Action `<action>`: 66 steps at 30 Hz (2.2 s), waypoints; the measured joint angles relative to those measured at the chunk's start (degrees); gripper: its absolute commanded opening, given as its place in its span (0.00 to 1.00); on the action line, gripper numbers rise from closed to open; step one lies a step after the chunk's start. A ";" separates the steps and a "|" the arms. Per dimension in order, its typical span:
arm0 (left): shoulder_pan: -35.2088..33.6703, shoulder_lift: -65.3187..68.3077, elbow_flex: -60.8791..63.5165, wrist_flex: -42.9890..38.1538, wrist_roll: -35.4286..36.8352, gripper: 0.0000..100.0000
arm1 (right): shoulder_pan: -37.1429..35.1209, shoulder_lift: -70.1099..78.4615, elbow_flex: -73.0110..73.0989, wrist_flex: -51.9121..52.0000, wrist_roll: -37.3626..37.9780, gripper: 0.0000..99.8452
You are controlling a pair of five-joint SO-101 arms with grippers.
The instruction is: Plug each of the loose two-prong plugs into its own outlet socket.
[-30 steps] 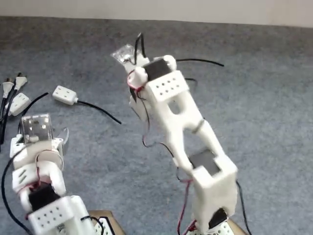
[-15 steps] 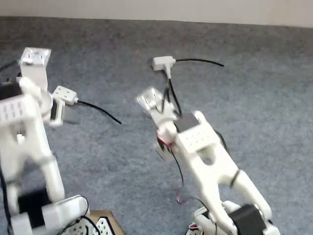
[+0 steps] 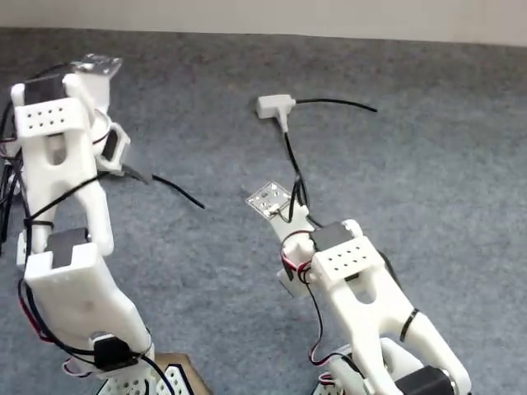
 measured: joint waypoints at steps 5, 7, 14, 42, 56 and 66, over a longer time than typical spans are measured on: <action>-0.09 0.09 -5.01 -0.35 18.99 0.35 | 0.00 -0.09 0.09 0.00 -2.29 0.18; 0.79 0.09 -5.10 -1.32 25.67 0.35 | 0.00 -0.09 0.09 0.00 -3.16 0.18; 3.87 7.03 -5.10 -2.90 45.10 0.35 | 0.00 -0.09 3.34 0.00 -3.78 0.18; -5.27 36.75 -34.37 -3.69 44.13 0.35 | -3.69 -0.18 3.52 0.00 -3.08 0.18; -4.48 41.23 -34.37 -3.87 41.05 0.25 | -3.69 -0.18 3.52 0.18 -3.08 0.18; -2.37 41.23 -35.25 -4.84 21.63 0.09 | -3.69 -0.18 3.52 0.35 -2.81 0.18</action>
